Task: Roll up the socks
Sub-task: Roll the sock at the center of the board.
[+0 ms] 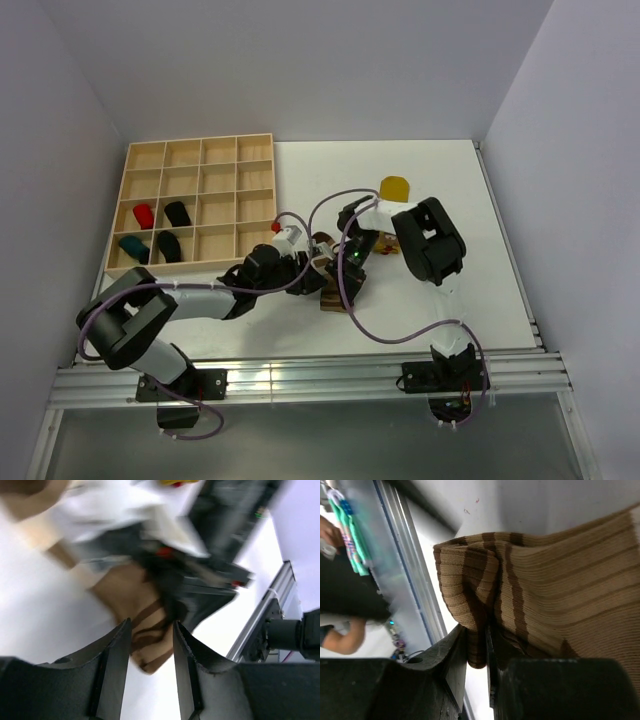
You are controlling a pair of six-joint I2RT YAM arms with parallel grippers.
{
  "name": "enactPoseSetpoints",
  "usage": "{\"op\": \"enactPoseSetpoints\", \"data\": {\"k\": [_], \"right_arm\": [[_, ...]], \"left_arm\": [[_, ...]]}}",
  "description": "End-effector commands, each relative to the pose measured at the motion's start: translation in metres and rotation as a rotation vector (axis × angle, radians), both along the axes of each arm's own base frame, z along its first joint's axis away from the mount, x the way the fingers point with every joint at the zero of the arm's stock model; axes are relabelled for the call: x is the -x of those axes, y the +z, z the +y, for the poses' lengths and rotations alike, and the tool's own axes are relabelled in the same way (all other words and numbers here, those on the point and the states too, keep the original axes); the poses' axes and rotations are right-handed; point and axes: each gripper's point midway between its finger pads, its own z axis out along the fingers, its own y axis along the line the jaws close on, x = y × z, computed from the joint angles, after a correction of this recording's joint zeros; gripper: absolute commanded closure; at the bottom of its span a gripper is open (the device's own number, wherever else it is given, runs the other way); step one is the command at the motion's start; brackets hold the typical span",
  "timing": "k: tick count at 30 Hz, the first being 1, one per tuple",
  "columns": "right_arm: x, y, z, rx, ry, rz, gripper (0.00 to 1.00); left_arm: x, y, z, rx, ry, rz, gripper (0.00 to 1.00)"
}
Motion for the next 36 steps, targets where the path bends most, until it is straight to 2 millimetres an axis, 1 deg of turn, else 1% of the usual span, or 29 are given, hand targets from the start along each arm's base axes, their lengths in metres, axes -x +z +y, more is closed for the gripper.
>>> {"op": "enactPoseSetpoints", "data": {"k": [1, 3, 6, 10, 14, 18, 23, 28, 32, 35, 36], "right_arm": [[-0.009, -0.005, -0.001, 0.033, -0.018, 0.014, 0.76], [-0.010, -0.005, -0.002, 0.041, -0.020, 0.019, 0.76], [-0.015, -0.007, -0.001, 0.058, -0.041, 0.030, 0.76], [-0.017, -0.007, -0.001, 0.062, -0.055, 0.057, 0.76], [-0.018, -0.011, -0.002, 0.082, -0.076, 0.082, 0.76], [-0.021, -0.014, -0.004, 0.103, -0.089, 0.072, 0.76], [-0.023, -0.012, -0.003, 0.107, -0.099, 0.072, 0.76], [-0.028, -0.009, 0.000, 0.102, -0.116, 0.053, 0.75], [-0.030, -0.011, 0.000, 0.110, -0.130, 0.038, 0.75], [-0.034, -0.010, 0.000, 0.110, -0.143, 0.008, 0.74], [-0.034, -0.010, -0.001, 0.123, -0.150, 0.000, 0.73]], "left_arm": [[-0.010, 0.032, -0.017, 0.061, -0.032, -0.191, 0.55], [-0.009, 0.031, -0.027, 0.057, -0.070, -0.208, 0.55], [0.001, 0.025, -0.038, 0.060, -0.135, -0.209, 0.54], [0.008, 0.021, -0.045, 0.070, -0.189, -0.210, 0.54], [0.015, 0.012, -0.050, 0.076, -0.230, -0.183, 0.53], [0.025, -0.001, -0.053, 0.064, -0.256, -0.149, 0.52], [0.032, -0.013, -0.053, 0.040, -0.272, -0.119, 0.52], [0.035, -0.027, -0.047, -0.002, -0.260, -0.089, 0.58], [0.035, -0.033, -0.045, -0.010, -0.249, -0.072, 0.59], [0.035, -0.040, -0.042, -0.028, -0.239, -0.052, 0.66], [0.036, -0.043, -0.042, -0.032, -0.234, -0.039, 0.72]]}}
